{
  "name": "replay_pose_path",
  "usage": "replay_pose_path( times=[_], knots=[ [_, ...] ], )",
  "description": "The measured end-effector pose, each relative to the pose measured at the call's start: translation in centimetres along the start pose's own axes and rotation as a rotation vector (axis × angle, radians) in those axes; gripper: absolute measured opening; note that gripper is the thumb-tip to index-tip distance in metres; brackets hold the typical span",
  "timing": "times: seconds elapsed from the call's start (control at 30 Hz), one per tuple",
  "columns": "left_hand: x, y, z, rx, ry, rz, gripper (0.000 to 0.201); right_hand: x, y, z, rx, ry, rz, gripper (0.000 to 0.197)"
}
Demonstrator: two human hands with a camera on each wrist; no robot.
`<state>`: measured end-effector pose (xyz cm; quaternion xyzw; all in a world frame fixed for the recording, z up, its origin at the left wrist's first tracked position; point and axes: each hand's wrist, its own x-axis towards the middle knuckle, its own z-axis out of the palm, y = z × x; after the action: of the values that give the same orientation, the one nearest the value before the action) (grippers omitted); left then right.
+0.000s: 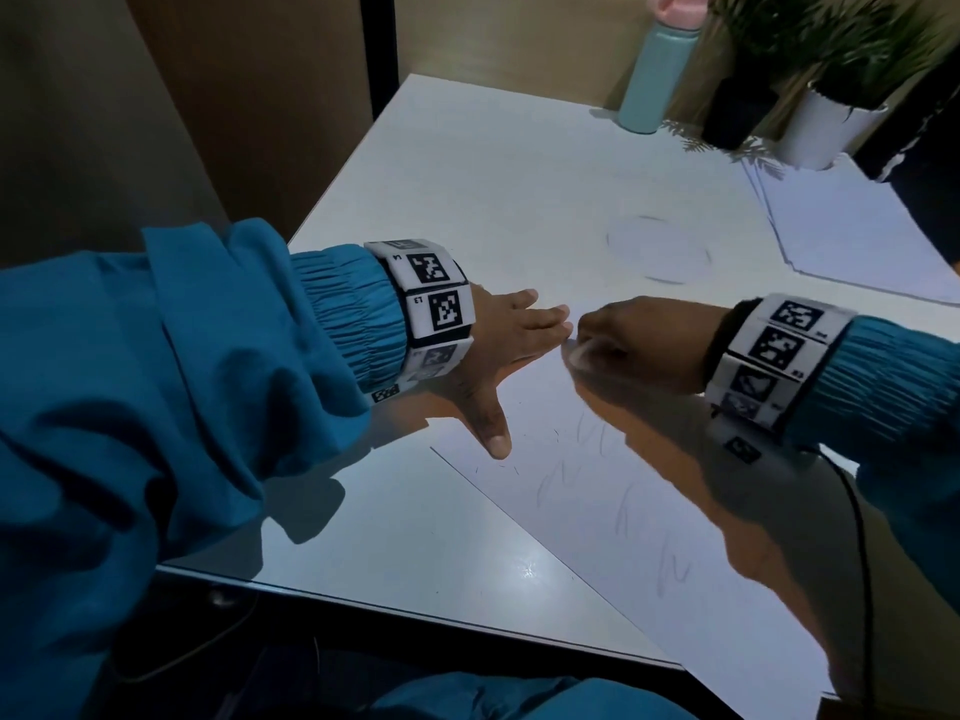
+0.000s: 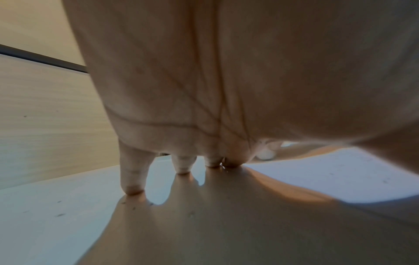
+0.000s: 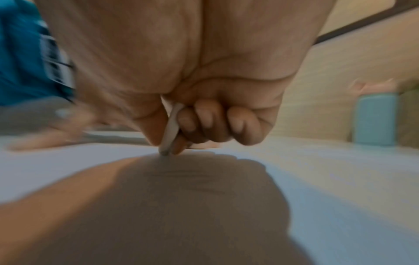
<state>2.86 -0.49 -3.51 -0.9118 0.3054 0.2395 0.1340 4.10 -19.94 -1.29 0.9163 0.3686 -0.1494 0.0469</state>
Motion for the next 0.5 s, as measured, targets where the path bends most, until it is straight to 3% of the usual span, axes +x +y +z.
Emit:
replay_pose_path(
  times=[0.13,0.2,0.3,0.37,0.5],
  knots=[
    [-0.3,0.2,-0.2,-0.021,-0.008,-0.004,0.142,-2.2,-3.6,1.7,0.136,-0.128,-0.165,0.025],
    [-0.5,0.2,-0.3,-0.023,-0.008,-0.006,0.141,-1.7,-2.6,0.9,0.076,-0.147,-0.108,0.03],
    [-0.5,0.3,-0.3,-0.015,-0.002,-0.007,0.141,-0.3,0.6,0.1,0.019,-0.048,0.035,0.028],
    [-0.5,0.3,-0.2,-0.025,0.001,-0.009,0.142,-0.7,-0.5,0.7,0.045,-0.019,-0.034,0.024],
    [-0.4,0.1,-0.2,-0.021,-0.004,-0.003,0.144,-3.0,-5.0,1.9,0.129,-0.101,-0.183,0.029]
  ],
)
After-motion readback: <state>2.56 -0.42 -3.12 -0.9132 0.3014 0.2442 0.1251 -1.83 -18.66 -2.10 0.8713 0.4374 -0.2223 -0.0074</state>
